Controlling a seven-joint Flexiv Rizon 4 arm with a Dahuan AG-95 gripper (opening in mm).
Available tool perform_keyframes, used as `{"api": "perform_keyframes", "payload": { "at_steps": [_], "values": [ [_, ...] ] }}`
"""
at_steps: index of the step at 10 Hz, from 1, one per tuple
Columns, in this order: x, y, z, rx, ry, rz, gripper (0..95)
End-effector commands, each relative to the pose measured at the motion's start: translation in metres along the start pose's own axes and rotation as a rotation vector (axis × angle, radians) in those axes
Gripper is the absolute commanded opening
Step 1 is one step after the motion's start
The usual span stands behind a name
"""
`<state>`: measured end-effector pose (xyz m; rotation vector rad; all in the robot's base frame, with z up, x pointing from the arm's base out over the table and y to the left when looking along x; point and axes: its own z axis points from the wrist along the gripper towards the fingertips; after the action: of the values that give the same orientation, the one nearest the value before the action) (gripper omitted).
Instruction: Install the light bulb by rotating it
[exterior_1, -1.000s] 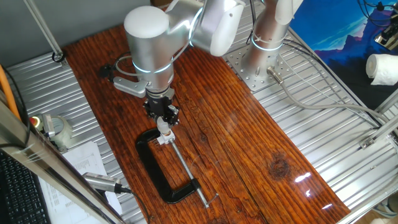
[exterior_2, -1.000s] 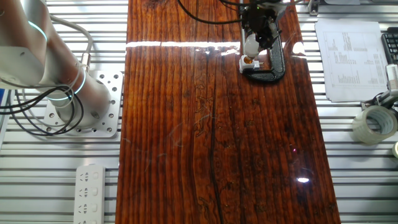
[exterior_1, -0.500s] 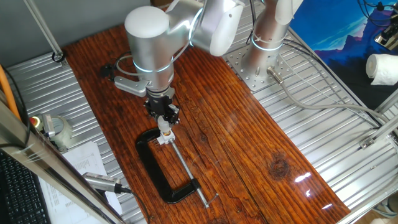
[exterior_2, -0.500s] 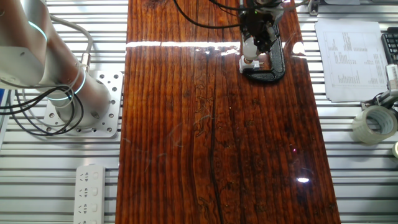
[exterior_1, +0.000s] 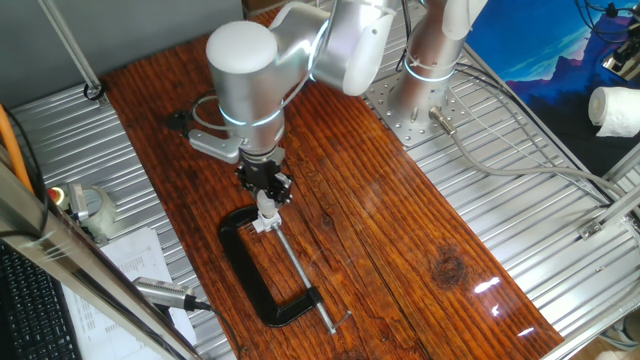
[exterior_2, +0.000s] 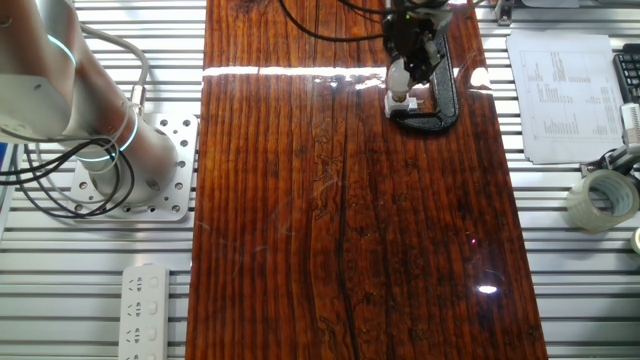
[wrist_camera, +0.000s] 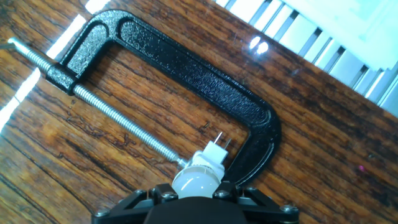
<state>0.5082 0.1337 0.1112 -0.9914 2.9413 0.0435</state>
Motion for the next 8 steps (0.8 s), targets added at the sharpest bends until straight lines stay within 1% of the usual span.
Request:
{"api": "perform_keyframes", "payload": {
  "at_steps": [1,2,4,8],
  "values": [
    [0.0005,0.0013,-0.0014,0.0,0.0,0.005,38.0],
    [0.0004,0.0008,-0.0006,0.004,0.001,0.006,38.0],
    [0.0,-0.0006,0.0022,0.002,0.001,0.005,38.0],
    [-0.0012,-0.0012,0.0059,0.006,0.014,0.01,38.0]
  ]
}}
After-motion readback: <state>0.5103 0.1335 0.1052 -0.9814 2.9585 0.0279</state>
